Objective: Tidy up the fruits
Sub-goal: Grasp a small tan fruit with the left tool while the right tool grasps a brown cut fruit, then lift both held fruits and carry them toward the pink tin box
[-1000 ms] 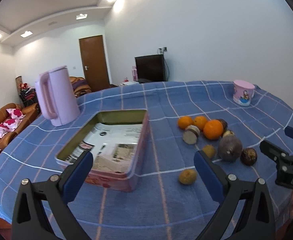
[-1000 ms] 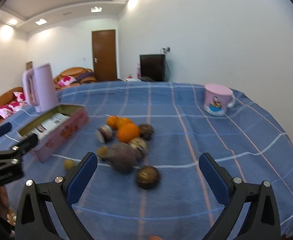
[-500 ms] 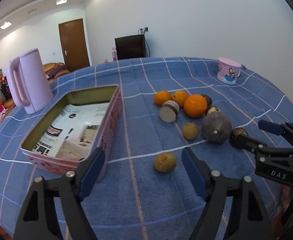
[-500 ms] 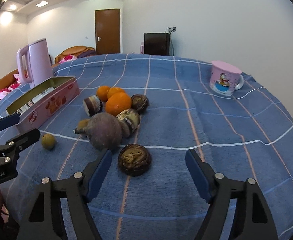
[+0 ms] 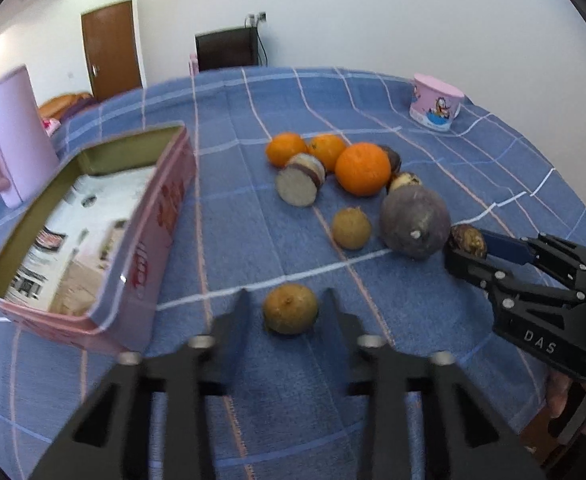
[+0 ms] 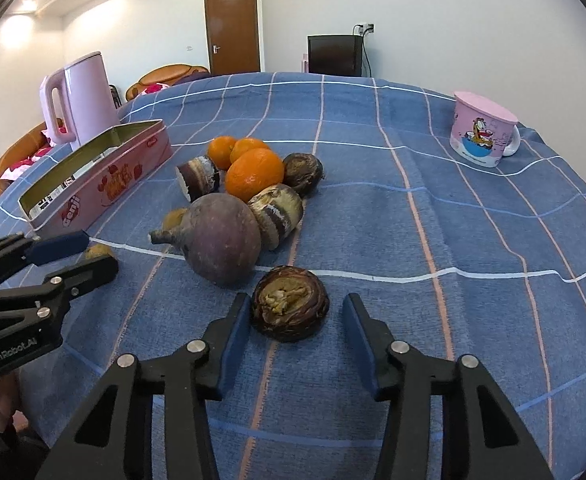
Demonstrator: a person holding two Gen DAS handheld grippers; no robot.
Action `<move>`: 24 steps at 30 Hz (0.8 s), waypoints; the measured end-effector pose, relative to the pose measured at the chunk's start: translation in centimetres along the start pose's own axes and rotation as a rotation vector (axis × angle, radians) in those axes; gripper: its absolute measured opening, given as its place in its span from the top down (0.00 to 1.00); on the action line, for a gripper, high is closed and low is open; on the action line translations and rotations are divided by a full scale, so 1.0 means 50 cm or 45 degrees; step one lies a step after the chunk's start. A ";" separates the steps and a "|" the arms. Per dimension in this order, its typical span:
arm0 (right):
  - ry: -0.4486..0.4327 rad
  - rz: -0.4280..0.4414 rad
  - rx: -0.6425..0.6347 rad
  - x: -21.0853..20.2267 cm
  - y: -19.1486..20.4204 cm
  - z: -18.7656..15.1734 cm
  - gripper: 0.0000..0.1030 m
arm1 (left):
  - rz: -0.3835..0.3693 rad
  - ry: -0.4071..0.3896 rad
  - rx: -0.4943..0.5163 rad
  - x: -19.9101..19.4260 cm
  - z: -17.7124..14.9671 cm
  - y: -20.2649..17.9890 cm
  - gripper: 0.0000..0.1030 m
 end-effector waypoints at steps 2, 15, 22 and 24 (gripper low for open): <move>-0.003 -0.002 -0.005 0.000 0.001 0.000 0.60 | -0.014 0.002 -0.008 0.001 0.001 0.001 0.72; -0.045 0.030 -0.035 -0.007 0.008 0.000 0.62 | 0.010 -0.067 -0.015 -0.015 -0.003 0.005 0.72; -0.092 0.027 -0.069 -0.016 0.017 0.000 0.62 | 0.042 -0.155 -0.028 -0.033 -0.001 0.009 0.72; -0.105 0.032 -0.068 -0.018 0.017 0.000 0.62 | 0.050 -0.181 -0.024 -0.039 0.000 0.009 0.72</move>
Point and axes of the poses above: each gripper's, at about its wrist camera, not at the fingertips, and x roughly the way its jaws point, y to its left, z to its top, the point moved 3 cm from there along x, roughly the way its jaws point, and after that the axes turned 14 degrees about z, right-handed, at the moved point
